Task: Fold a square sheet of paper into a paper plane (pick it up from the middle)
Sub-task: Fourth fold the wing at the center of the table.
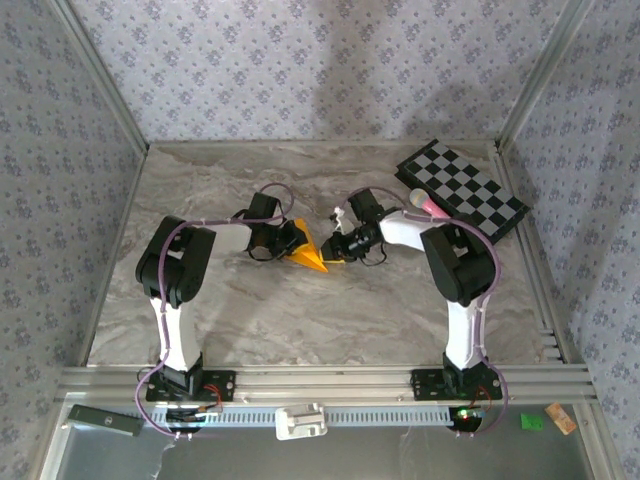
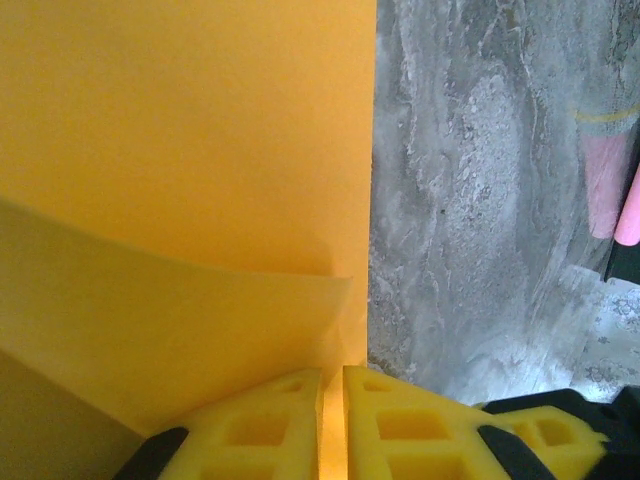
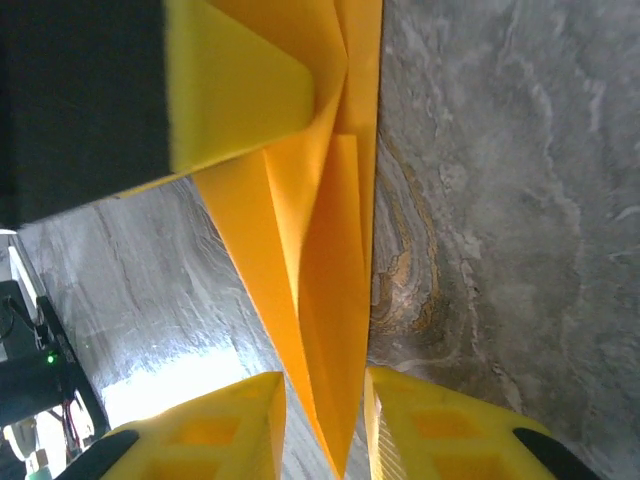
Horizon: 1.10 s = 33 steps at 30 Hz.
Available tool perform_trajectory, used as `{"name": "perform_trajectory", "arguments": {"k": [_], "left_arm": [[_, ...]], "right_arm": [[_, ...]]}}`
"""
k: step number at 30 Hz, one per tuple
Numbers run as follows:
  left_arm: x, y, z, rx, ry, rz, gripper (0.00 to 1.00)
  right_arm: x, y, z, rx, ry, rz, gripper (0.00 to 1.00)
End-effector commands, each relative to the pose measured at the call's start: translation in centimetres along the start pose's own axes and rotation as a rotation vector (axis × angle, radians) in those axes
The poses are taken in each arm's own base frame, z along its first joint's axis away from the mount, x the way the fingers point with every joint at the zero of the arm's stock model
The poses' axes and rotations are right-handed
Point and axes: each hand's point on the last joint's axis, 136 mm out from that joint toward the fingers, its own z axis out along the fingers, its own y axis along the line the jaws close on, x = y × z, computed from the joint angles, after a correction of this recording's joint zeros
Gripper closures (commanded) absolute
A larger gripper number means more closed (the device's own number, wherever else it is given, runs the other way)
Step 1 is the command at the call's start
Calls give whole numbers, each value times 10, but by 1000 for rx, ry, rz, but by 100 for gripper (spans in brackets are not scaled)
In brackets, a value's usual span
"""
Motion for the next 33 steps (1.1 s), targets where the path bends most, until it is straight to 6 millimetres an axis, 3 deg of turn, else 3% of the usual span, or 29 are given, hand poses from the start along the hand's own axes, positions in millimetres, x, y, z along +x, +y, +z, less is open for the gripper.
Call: {"name": "perform_trajectory", "arguments": {"k": [1, 8, 14, 21, 33], "left_arm": [[4, 9, 6, -36, 19, 5, 87], [2, 4, 5, -22, 17, 11, 86], [1, 0, 4, -11, 15, 14, 86], [0, -4, 2, -1, 14, 20, 86], [-1, -6, 1, 2, 9, 18, 86]], "right_arm": [[-8, 4, -15, 55, -49, -1, 73], [-13, 19, -1, 77, -21, -70, 76], [-16, -4, -1, 227, -47, -71, 74], [-5, 4, 14, 152, 22, -86, 74], [2, 8, 26, 89, 65, -78, 84]]}}
